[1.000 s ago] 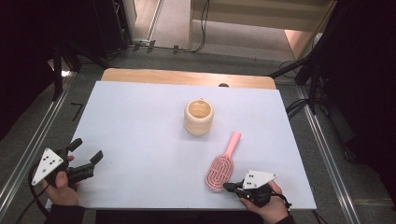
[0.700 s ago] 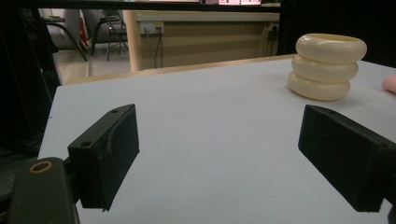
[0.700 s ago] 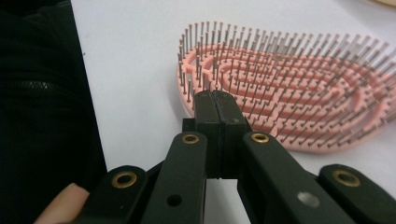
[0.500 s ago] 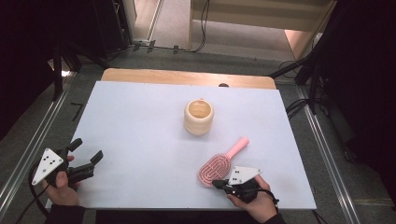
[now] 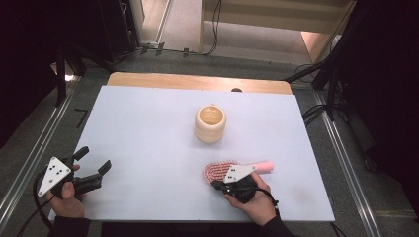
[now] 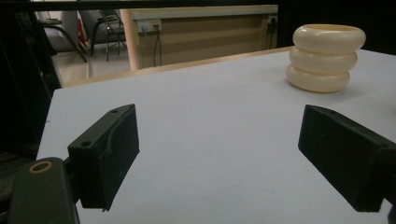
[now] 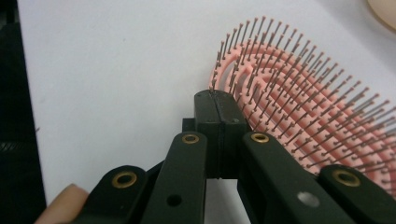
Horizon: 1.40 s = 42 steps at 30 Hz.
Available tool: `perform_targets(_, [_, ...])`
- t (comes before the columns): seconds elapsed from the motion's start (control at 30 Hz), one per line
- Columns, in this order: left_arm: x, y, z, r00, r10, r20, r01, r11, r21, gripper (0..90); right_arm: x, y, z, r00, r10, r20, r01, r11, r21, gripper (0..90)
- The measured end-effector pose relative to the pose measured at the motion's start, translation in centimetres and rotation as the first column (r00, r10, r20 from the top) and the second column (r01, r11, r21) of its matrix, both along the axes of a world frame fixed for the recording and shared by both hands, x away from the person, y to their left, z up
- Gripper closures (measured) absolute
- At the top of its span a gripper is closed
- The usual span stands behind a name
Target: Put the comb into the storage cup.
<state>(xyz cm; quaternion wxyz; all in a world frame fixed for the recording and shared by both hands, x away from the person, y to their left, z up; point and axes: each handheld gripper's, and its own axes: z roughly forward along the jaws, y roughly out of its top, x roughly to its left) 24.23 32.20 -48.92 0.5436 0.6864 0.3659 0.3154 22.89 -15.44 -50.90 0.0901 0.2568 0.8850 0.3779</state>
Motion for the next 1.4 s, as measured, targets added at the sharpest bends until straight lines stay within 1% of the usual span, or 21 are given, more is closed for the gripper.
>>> perform_targets(0.23, [0.0,0.0,0.0,1.0,0.0,0.0,0.0,1.0,0.003,13.3,1.2,0.7,0.1,0.9998,-0.021,0.001,0.021,0.9998,-0.004,87.6])
perform_targets(0.37, [0.0,0.0,0.0,1.0,0.0,-0.001,0.0,1.0,-0.001,13.2,2.0,0.9,0.2,0.9993,-0.037,0.009,0.037,0.9991,-0.019,87.6])
perform_targets(0.43, [0.0,0.0,0.0,1.0,0.002,-0.001,-0.002,1.0,-0.002,13.2,2.6,1.0,0.3,0.9982,-0.06,0.005,0.06,0.9979,-0.025,87.6])
perform_targets(0.5, [0.0,0.0,0.0,1.0,0.002,-0.001,-0.002,1.0,-0.002,13.3,2.8,1.0,0.3,0.9981,-0.062,0.007,0.062,0.9977,-0.026,87.6])
perform_targets(0.53, [0.0,0.0,0.0,1.0,0.001,-0.001,-0.001,1.0,-0.002,13.2,3.3,1.0,0.3,0.9968,-0.079,0.014,0.079,0.996,-0.041,87.6])
perform_targets(0.6, [0.0,0.0,0.0,1.0,0.002,-0.002,-0.002,1.0,-0.002,13.2,3.6,1.0,0.3,0.9961,-0.087,0.012,0.088,0.9953,-0.041,87.6])
perform_targets(0.73, [0.0,0.1,0.0,1.0,0.0,-0.002,0.0,1.0,-0.004,13.2,3.7,0.9,0.5,0.9969,-0.077,0.014,0.078,0.9959,-0.045,87.5])
perform_targets(0.77, [0.0,0.1,0.0,1.0,0.0,-0.001,0.0,1.0,-0.007,13.2,3.4,0.6,1.0,0.9987,-0.051,0.011,0.051,0.9982,-0.032,86.4])
perform_targets(0.83, [0.0,0.1,0.0,1.0,-0.001,-0.001,0.001,1.0,-0.007,13.2,3.2,0.5,1.3,0.9992,-0.039,0.009,0.039,0.9989,-0.026,84.6])
perform_targets(0.87, [0.0,0.1,0.0,1.0,-0.001,-0.001,0.001,1.0,-0.008,13.2,3.0,0.0,1.8,0.9997,-0.023,0.009,0.024,0.9996,-0.013,83.4])
perform_targets(0.93, [0.0,0.1,0.0,1.0,-0.002,-0.001,0.002,0.9999,-0.012,13.2,2.7,-0.9,2.7,0.9998,-0.014,0.011,0.014,0.9999,-0.003,82.3])
perform_targets(0.97, [0.0,0.1,0.0,1.0,-0.002,-0.001,0.002,0.9999,-0.013,13.2,2.7,-1.5,3.2,0.9997,-0.013,0.022,0.013,0.9999,-0.006,80.9])
perform_targets(1.07, [0.0,0.1,0.0,1.0,0.0,-0.001,0.0,0.9999,-0.016,13.2,2.7,-3.1,4.3,0.9996,-0.013,0.027,0.014,0.9997,-0.021,75.6])
perform_targets(1.1, [0.0,0.2,0.0,1.0,0.0,-0.001,0.0,0.9999,-0.016,13.2,2.8,-4.0,4.7,0.9994,-0.019,0.029,0.02,0.9994,-0.029,74.1])
perform_targets(1.13, [0.0,0.2,0.0,1.0,0.0,-0.001,0.0,0.9999,-0.017,13.2,3.2,-5.3,5.2,0.9991,-0.03,0.03,0.031,0.9989,-0.036,72.4])
perform_targets(1.17, [0.0,0.2,0.0,1.0,0.0,-0.002,0.0,0.9999,-0.017,13.2,3.2,-5.3,5.2,0.9991,-0.03,0.03,0.031,0.9989,-0.036,72.4])
perform_targets(1.2, [0.0,0.2,0.0,1.0,0.001,-0.002,-0.001,0.9999,-0.017,13.2,3.5,-6.6,5.6,0.9993,-0.036,0.011,0.037,0.9985,-0.041,68.8])
perform_targets(1.23, [0.0,0.2,0.0,1.0,0.001,-0.002,-0.001,0.9998,-0.017,13.2,3.5,-6.6,5.6,0.9993,-0.036,0.011,0.037,0.9985,-0.041,68.8])
perform_targets(1.27, [0.0,0.2,0.0,1.0,0.001,-0.002,-0.001,0.9999,-0.016,13.2,3.7,-7.0,5.7,0.9996,-0.029,0.004,0.029,0.9983,-0.049,66.4])
perform_targets(1.33, [0.0,0.2,-0.1,1.0,0.002,-0.002,-0.002,0.9999,-0.016,13.2,4.1,-8.0,5.9,0.9994,-0.034,-0.004,0.033,0.9958,-0.085,60.6])
perform_targets(1.4, [0.0,0.2,-0.1,1.0,0.002,-0.003,-0.002,0.9999,-0.016,13.3,4.3,-8.6,6.1,0.9995,-0.027,-0.016,0.025,0.9945,-0.102,55.9])
